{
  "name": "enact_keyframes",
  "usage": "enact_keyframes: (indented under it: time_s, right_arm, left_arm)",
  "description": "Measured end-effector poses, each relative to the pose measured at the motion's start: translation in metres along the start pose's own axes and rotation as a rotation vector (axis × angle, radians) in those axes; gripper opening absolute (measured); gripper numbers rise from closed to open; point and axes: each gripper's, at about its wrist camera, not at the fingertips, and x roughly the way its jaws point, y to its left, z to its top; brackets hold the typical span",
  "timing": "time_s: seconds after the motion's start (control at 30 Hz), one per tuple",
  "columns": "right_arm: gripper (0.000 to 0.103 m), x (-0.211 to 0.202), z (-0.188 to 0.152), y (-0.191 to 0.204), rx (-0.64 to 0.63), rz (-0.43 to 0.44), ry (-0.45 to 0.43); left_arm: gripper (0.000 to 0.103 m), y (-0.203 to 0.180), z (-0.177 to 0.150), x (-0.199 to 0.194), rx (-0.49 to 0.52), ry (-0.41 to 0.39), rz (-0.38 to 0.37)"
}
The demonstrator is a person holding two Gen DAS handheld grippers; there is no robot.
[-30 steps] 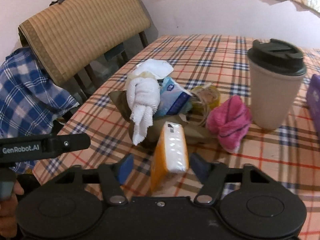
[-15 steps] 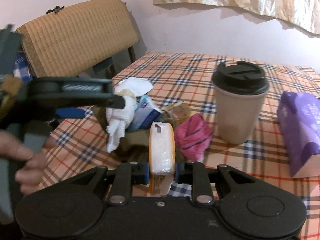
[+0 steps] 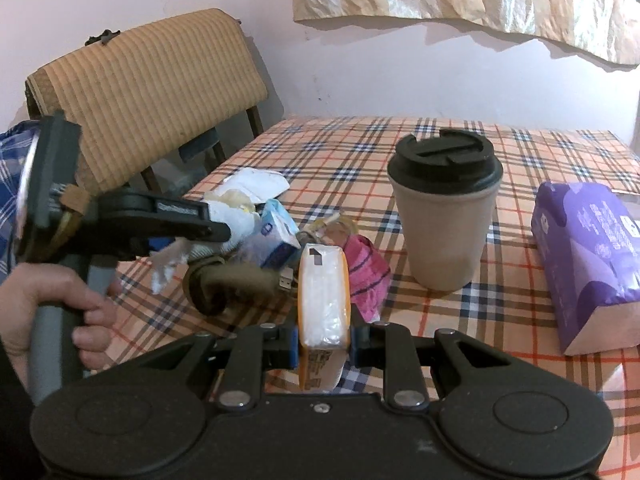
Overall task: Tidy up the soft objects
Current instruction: 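Grasp the white towel with the left tool while the right tool holds the orange pack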
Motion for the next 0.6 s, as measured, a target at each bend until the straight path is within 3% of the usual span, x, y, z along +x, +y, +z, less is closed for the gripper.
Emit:
enact_keyframes:
  time_s: [0.33, 0.6]
  right_arm:
    - [0.027, -0.027, 0.023, 0.015, -0.048, 0.022, -0.076]
    - [0.027, -0.046, 0.048, 0.025, -0.083, 0.032, -0.123]
  left_arm:
    - [0.044, -0.003, 0.024, -0.069, -0.019, -0.128, -0.061]
    - [0.045, -0.009, 0.034, -0.076, -0.055, -0.146, -0.151]
